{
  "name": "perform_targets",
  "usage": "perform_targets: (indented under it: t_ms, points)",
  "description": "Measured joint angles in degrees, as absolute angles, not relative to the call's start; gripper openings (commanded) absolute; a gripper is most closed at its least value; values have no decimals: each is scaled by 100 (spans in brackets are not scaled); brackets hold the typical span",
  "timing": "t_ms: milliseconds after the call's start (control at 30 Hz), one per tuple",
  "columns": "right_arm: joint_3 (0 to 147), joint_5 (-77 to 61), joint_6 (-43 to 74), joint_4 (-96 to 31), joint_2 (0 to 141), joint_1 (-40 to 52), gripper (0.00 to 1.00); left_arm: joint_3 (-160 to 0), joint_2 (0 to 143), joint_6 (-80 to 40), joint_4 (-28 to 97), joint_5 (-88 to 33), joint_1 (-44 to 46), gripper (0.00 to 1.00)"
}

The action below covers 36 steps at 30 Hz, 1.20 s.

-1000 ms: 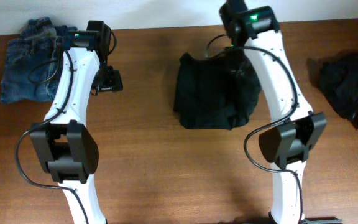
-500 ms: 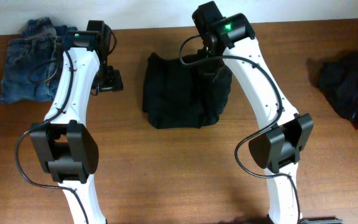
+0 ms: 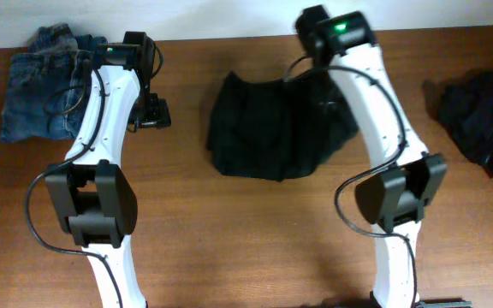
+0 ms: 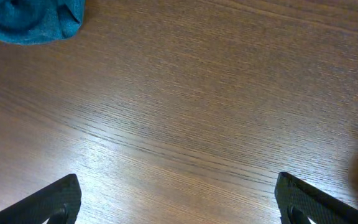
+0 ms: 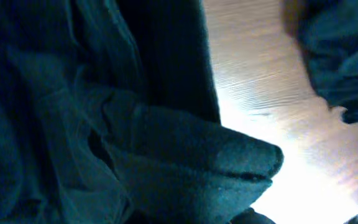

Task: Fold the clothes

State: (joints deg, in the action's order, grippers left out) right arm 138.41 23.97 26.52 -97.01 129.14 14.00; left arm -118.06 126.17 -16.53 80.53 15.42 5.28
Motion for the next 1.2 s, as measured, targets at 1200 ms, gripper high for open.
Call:
perform_targets:
  t_ms: [1200]
  points:
    - [13476, -270, 2602, -7456, 12945, 1728, 4, -11806, 12617, -1653, 8014, 1542, 528, 99]
